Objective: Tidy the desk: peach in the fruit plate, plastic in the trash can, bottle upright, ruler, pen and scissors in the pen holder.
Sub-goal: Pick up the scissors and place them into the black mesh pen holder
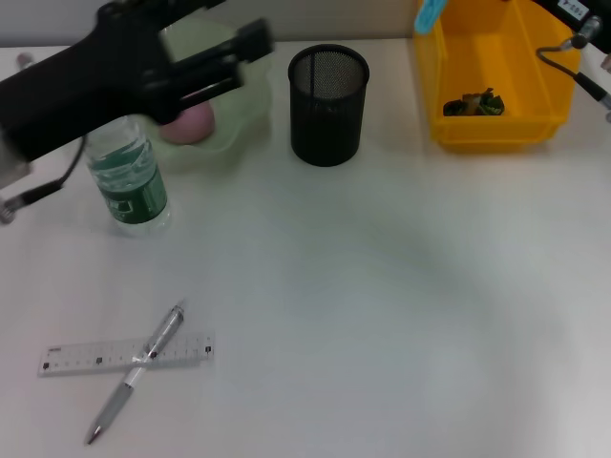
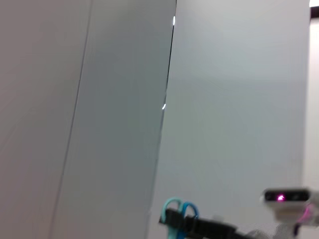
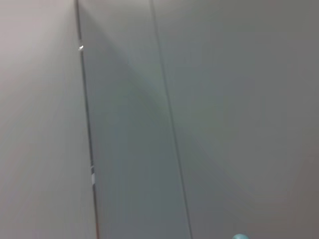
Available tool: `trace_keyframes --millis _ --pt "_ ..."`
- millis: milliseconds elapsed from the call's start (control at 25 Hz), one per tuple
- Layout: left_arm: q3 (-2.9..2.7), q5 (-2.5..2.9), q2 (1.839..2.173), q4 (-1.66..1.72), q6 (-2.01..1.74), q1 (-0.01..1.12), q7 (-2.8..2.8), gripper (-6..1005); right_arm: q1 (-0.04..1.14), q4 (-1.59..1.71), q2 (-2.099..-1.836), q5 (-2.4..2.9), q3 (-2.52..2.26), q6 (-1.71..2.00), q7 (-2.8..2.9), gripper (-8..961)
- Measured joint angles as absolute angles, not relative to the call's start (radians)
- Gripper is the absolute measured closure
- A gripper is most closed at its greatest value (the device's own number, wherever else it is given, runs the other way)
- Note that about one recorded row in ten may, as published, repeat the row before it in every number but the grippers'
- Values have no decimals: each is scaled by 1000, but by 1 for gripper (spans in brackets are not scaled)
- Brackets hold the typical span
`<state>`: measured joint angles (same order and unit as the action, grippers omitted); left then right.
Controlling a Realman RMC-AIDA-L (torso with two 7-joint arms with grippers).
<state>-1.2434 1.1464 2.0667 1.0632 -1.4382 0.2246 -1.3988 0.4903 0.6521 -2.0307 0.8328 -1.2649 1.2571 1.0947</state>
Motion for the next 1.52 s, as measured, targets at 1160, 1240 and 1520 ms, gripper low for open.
trace_keyframes --millis 1160,1240,1520 --pt "-885 1445 2053 716 -1743 237 -1105 243 666 502 -2050 1104 -1077 1160 1101 836" --pt "-885 1451 2051 714 -1738 236 -1105 243 686 501 -2067 1115 -1078 1131 1080 835" --pt "-875 1492 2050 712 -1727 238 -1104 243 754 438 -2081 1139 -1094 1075 1062 831"
